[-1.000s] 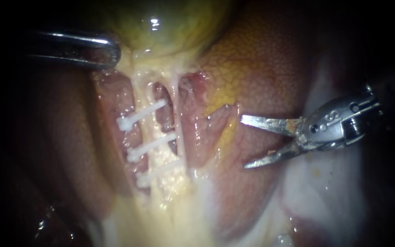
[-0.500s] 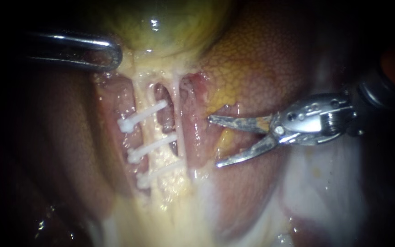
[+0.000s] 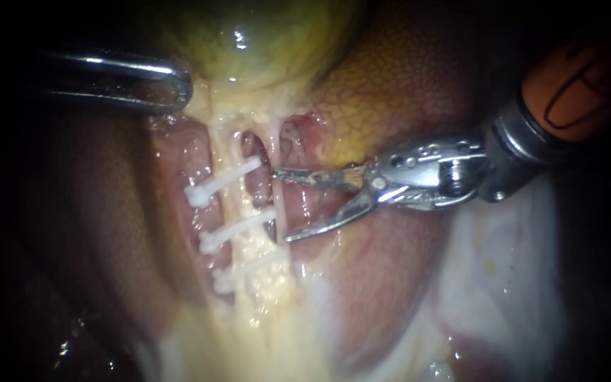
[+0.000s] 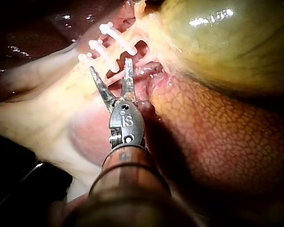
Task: Go to the cutting position left tube
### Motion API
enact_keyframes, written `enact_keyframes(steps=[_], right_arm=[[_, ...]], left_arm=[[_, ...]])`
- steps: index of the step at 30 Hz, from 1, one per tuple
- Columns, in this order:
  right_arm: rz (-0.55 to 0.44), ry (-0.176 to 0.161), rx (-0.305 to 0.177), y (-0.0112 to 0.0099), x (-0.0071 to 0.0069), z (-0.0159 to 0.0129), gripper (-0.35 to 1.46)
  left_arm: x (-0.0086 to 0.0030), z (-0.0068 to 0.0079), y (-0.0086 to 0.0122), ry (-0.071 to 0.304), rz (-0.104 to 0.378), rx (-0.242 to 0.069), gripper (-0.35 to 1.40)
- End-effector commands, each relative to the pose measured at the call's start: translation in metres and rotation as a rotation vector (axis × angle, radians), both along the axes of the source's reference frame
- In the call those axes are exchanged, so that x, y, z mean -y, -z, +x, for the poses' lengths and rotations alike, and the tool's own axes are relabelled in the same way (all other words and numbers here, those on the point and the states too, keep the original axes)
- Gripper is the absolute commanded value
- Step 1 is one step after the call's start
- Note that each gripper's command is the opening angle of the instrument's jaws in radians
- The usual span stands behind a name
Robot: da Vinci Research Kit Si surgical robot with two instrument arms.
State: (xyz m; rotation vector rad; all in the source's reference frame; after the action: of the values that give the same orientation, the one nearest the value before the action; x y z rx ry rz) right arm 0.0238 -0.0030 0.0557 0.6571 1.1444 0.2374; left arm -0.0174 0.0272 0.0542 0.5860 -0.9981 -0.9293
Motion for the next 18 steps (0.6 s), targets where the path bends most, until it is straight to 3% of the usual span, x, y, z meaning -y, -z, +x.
enact_keyframes(steps=[1,12,18], right_arm=[[0.003,0.001,0.002,-0.0003,0.0,0.0001,1.31],[0.041,0.011,0.004,-0.0028,-0.0005,0.0008,1.33],[0.094,0.039,-0.054,-0.003,-0.0009,0.0024,1.33]], left_arm=[[0.0,0.0,-0.0001,-0.001,0.0,0.001,-0.35],[0.0001,-0.0001,-0.0003,-0.003,0.0,0.002,-0.35],[0.0001,-0.0001,-0.0005,-0.004,-0.001,0.002,-0.35]])
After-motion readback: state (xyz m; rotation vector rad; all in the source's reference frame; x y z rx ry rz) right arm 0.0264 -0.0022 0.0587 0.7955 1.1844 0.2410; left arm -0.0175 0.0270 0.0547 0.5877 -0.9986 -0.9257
